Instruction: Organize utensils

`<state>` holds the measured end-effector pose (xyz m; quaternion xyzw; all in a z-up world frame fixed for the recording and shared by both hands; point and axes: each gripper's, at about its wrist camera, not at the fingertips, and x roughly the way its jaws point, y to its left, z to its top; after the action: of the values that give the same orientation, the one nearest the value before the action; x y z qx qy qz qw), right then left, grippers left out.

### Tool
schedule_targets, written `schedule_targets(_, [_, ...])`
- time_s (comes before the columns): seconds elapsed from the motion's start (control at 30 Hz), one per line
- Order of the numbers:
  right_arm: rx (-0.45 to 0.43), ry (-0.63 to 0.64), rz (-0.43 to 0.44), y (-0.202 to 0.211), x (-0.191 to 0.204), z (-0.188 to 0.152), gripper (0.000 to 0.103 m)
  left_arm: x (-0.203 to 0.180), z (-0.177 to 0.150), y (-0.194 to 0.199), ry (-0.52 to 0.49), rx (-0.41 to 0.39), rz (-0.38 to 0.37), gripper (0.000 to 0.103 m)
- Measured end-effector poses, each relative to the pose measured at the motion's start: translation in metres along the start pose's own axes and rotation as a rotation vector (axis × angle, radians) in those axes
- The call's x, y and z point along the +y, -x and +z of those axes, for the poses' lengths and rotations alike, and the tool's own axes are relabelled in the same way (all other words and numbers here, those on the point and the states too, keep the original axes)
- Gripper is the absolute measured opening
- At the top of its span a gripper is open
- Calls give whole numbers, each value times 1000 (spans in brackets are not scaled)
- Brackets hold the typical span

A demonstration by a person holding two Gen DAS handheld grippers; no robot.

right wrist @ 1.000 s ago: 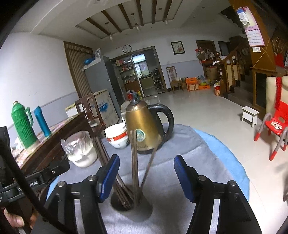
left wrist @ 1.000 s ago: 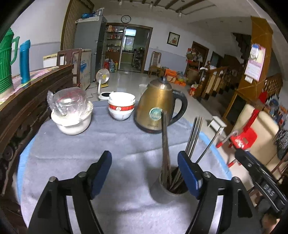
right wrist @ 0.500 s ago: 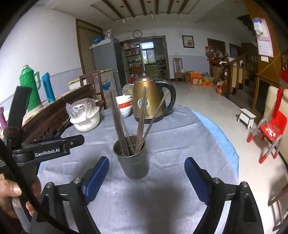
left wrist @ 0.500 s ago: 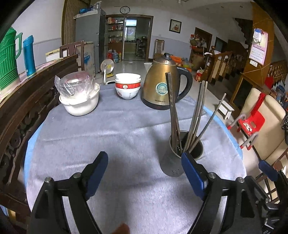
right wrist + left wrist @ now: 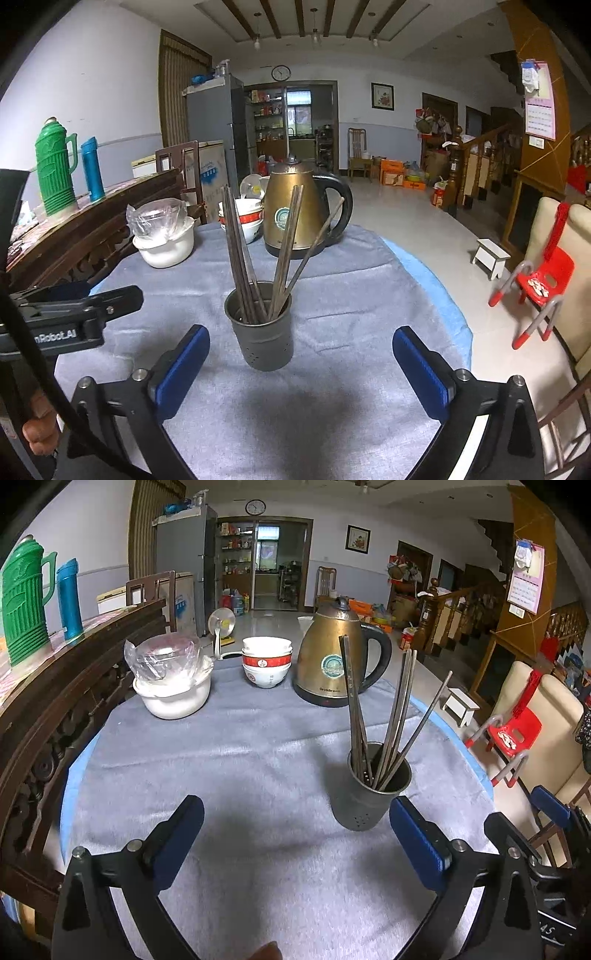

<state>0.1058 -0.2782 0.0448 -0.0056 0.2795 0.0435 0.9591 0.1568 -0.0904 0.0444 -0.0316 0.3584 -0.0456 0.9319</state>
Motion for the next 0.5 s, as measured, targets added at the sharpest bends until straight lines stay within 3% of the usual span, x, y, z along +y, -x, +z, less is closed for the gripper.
schedule_targets(0.5, [7, -3, -16, -2, -4, -6, 101, 0, -6, 4, -15, 8, 49, 101])
